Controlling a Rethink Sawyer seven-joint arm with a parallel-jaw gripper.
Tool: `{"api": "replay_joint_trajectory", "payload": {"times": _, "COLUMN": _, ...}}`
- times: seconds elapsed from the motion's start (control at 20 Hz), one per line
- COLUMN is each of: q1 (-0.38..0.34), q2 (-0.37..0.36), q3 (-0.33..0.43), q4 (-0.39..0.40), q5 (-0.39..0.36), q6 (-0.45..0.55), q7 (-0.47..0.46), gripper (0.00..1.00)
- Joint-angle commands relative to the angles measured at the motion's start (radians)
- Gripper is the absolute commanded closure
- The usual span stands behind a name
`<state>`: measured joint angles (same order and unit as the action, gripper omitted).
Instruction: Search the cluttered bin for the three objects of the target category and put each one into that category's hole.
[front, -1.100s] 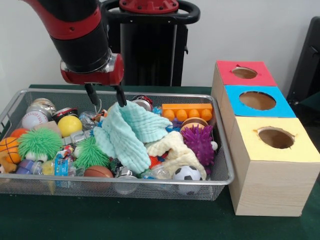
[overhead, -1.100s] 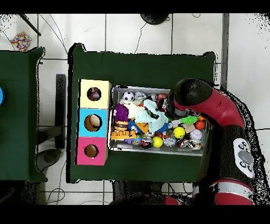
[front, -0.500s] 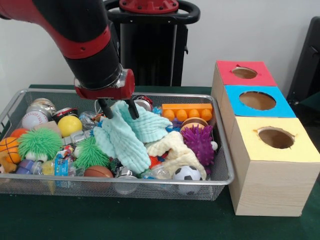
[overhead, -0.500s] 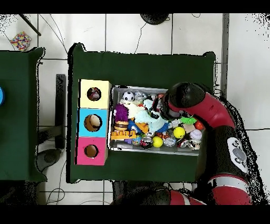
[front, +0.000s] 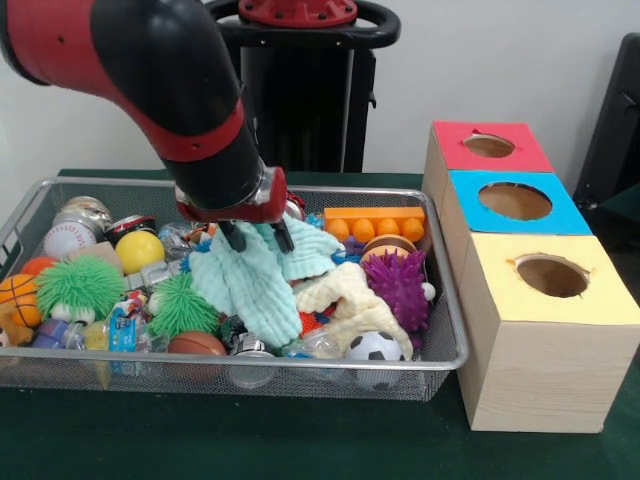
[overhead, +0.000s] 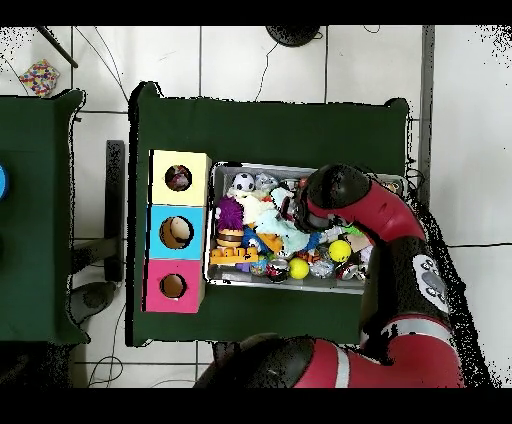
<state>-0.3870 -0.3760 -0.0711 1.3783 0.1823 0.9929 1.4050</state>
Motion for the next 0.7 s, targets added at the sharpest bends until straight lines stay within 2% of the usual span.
{"api": "replay_joint_trajectory", "payload": {"times": 0.05, "q1": 0.068, "q2": 0.088, "q3": -0.037, "q4": -0.057, "q5": -0.12, "q6": 0.058, "q7": 0.156, "gripper": 0.0}}
{"api": "replay_joint_trajectory", "payload": {"times": 0.35, "q1": 0.09, "q2": 0.092, "q3": -0.061, "q4": -0.08, "q5": -0.133, "q6": 0.072, "q7": 0.17, "gripper": 0.0}}
{"api": "replay_joint_trajectory", "payload": {"times": 0.5, "q1": 0.094, "q2": 0.072, "q3": -0.042, "q4": -0.094, "q5": -0.18, "q6": 0.092, "q7": 0.064, "gripper": 0.0}}
{"api": "replay_joint_trajectory", "payload": {"times": 0.6, "q1": 0.1, "q2": 0.066, "q3": -0.043, "q4": -0.106, "q5": -0.201, "q6": 0.107, "q7": 0.04, "gripper": 0.0}}
{"api": "replay_joint_trajectory", "payload": {"times": 0.7, "q1": 0.103, "q2": 0.067, "q3": -0.042, "q4": -0.108, "q5": -0.196, "q6": 0.101, "q7": 0.059, "gripper": 0.0}}
